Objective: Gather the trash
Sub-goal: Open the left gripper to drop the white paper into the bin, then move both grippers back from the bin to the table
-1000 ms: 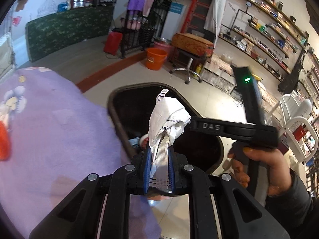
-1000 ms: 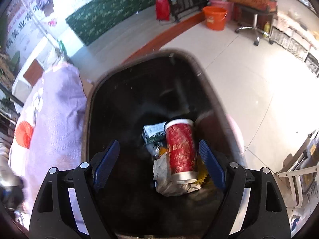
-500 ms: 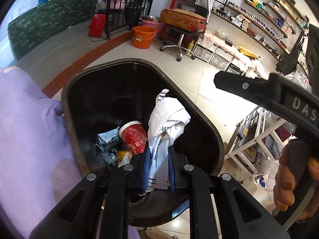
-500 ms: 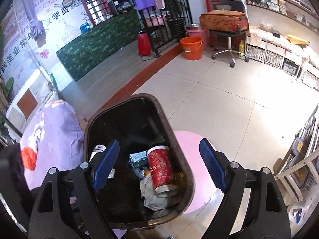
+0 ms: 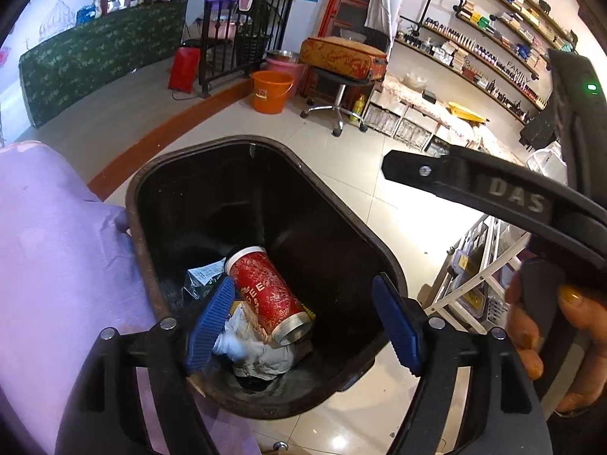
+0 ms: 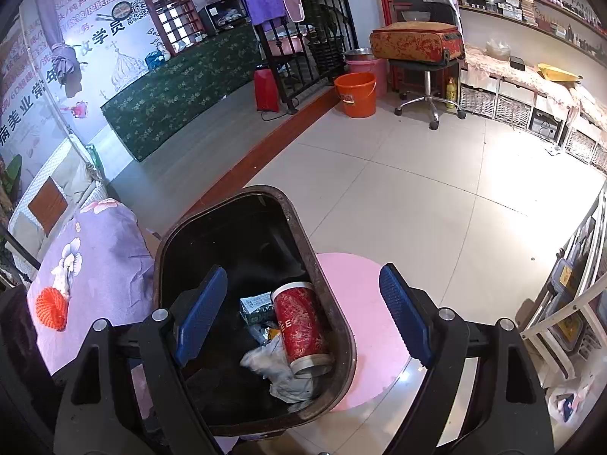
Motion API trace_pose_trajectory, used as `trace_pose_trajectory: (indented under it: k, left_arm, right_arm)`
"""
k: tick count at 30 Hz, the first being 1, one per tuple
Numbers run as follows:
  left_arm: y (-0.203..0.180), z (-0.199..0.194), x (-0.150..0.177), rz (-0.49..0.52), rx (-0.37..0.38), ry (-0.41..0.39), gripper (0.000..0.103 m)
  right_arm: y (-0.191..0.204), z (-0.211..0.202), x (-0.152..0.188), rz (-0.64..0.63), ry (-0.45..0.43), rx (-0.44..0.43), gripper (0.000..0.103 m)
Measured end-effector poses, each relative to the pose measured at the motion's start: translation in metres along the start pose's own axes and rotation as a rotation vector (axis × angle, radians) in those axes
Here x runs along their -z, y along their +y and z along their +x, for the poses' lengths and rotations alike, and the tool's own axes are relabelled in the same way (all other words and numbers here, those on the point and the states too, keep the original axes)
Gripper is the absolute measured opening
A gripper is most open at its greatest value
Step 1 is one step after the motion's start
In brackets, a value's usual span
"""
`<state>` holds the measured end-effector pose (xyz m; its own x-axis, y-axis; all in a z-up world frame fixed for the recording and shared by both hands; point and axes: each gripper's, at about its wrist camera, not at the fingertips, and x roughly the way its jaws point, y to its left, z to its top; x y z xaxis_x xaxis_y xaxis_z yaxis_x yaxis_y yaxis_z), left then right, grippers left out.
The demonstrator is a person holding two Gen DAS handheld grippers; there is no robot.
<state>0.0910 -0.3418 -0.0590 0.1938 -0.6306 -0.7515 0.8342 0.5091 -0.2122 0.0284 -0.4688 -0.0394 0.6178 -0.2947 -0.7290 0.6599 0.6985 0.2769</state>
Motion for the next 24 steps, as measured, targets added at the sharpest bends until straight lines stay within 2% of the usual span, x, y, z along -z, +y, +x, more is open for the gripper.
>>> trace_pose_trajectory:
  k: [4,13,24]
  left_arm:
    - [0.003,-0.015,0.002,-0.006,-0.005,-0.028,0.076]
    - [0.028,-0.057,0.017,-0.063,-0.080,-0.098,0.084]
    - [0.077,-0.104,0.051,-0.175,-0.249,-0.155,0.087]
  right_arm:
    - [0.010,-0.002,0.002,-0.012,-0.004,-0.006,0.082]
    - [0.041,-0.005,0.006,-0.079,-0.020,-0.039,0.082]
    - [0.117,-0.009,0.029,-0.230,0.008,-0.201,0.083]
